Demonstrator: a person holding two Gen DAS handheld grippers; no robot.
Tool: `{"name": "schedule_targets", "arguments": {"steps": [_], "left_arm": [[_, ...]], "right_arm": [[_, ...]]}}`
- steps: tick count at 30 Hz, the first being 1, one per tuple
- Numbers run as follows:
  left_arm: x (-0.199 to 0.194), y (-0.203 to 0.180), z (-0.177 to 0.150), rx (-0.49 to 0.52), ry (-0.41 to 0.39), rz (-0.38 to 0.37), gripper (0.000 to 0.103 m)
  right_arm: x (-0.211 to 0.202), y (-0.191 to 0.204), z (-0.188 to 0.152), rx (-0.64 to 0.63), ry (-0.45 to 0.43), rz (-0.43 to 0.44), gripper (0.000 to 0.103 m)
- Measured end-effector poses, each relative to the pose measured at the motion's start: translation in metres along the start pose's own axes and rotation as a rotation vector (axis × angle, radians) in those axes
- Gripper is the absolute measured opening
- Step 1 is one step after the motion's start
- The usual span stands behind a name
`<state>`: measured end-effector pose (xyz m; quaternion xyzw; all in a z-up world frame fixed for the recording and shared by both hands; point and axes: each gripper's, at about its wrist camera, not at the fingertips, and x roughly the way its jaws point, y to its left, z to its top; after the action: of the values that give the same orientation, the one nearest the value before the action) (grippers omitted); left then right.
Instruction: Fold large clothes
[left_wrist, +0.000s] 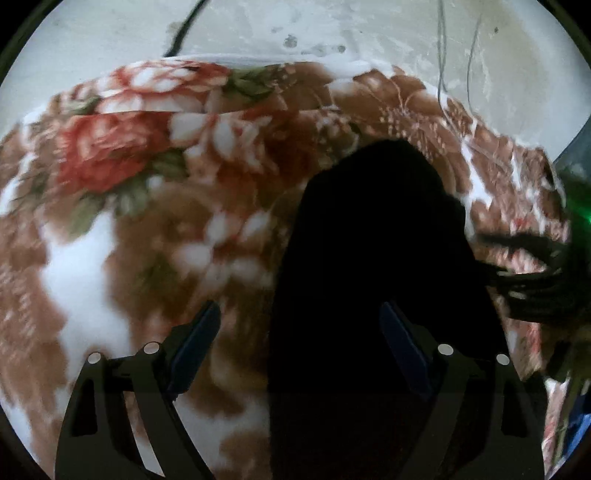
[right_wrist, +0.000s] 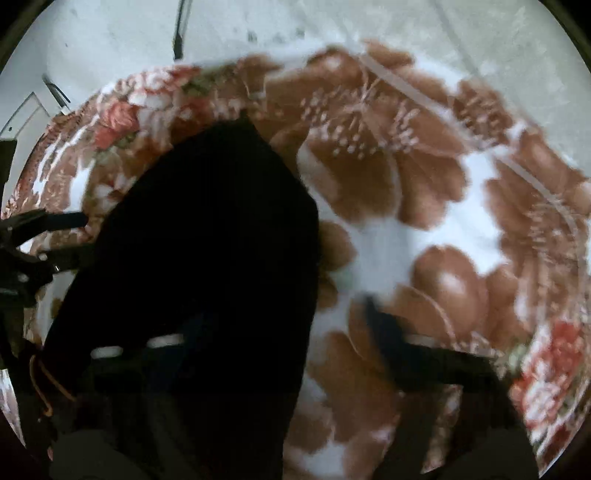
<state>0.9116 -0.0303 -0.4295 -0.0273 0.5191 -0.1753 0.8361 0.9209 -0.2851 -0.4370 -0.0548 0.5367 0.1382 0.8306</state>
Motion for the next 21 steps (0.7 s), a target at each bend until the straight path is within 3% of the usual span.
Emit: {"name": "schedule_targets", "arguments": {"steps": [2,4,7,8,11,15,21], "left_arm": [[0.011,0.004,0.005,-0.013,0.006,-0.007,0.085],[0.026,0.001,0.007,0.017,0.04,-0.002,0.078],[0.034,-0.015,0.003,0.133,0.033,0.101,0.034],[0.028,-0.02,0.002,0.166,0.005,0.124,0.012],[0.005,-0.025,-0.002,0.148,-0.059,0.131,0.007],[-0.037,-0.03,-0.016,0.119,-0.102,0.072,0.004],[-0.09,-0.058,-0.043,0.14,-0.164,0.03,0.004]], "right_arm": [[0.016,-0.004,0.004,0.021,0.034,0.035,0.043],[0.023,-0.004,0.004,0.009,0.032,0.046,0.043],[0.023,0.0,0.001,-0.023,0.005,0.048,0.024],[0.021,0.003,0.001,-0.039,-0.005,0.026,0.017],[0.002,0.015,-0.002,-0.065,-0.052,-0.036,0.014],[-0.035,0.036,-0.006,-0.143,-0.098,-0.107,0.012],[-0.098,0.054,-0.023,-0.142,-0.176,-0.022,0.011]]}}
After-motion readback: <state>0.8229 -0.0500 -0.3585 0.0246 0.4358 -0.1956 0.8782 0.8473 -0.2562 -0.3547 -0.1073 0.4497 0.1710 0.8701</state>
